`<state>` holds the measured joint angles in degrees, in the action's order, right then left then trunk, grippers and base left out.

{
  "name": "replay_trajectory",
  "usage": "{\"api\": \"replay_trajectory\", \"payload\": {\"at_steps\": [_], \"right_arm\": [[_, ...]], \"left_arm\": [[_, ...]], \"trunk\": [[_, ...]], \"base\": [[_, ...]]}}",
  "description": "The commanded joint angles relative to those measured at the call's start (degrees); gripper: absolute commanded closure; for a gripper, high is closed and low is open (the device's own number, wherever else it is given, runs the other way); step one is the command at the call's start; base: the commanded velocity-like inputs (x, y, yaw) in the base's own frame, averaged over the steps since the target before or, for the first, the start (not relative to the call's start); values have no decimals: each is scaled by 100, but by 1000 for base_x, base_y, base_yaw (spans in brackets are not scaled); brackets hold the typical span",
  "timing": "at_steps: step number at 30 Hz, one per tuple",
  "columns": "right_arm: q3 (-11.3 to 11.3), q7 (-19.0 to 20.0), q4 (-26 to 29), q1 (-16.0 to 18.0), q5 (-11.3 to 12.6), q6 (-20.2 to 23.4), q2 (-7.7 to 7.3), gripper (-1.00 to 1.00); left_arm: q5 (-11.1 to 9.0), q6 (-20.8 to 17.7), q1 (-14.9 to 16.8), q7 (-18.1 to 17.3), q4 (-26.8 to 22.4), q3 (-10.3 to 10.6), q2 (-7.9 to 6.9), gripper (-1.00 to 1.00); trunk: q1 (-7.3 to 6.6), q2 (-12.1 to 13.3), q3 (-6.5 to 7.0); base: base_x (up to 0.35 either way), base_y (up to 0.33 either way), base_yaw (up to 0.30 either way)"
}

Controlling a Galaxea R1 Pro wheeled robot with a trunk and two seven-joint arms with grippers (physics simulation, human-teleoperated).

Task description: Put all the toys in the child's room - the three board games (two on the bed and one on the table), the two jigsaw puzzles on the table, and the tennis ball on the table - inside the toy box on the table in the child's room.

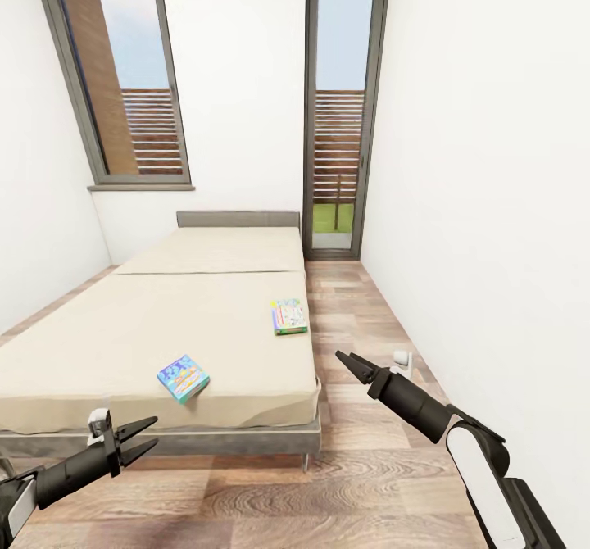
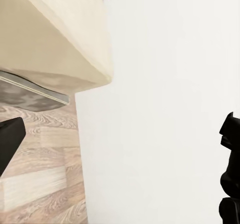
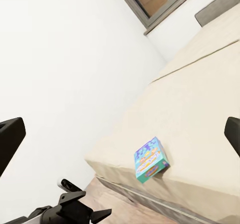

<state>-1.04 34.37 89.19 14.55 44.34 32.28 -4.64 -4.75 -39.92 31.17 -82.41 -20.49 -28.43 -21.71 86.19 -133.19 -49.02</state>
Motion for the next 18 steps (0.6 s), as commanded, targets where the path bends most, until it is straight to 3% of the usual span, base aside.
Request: {"api": "replay_trajectory", "payload": {"at_steps": [1, 11, 18], "right_arm": [[-1, -10, 2, 4, 49, 41, -2, -100], [-1, -10, -6, 4, 49, 41, -2, -100], [-1, -12, -7, 4, 49, 41, -2, -100]], "left_arm": [[9, -62, 4, -24, 1, -13, 1, -100], [12, -109, 4, -251, 1, -9, -3, -100], [16, -106, 4, -309, 1, -6, -9, -100]], "trunk": [[-1, -3, -6], [-1, -3, -6], [-1, -3, -6]], "base": [[0, 0, 0], [4, 0, 0], [157, 0, 0]]}}
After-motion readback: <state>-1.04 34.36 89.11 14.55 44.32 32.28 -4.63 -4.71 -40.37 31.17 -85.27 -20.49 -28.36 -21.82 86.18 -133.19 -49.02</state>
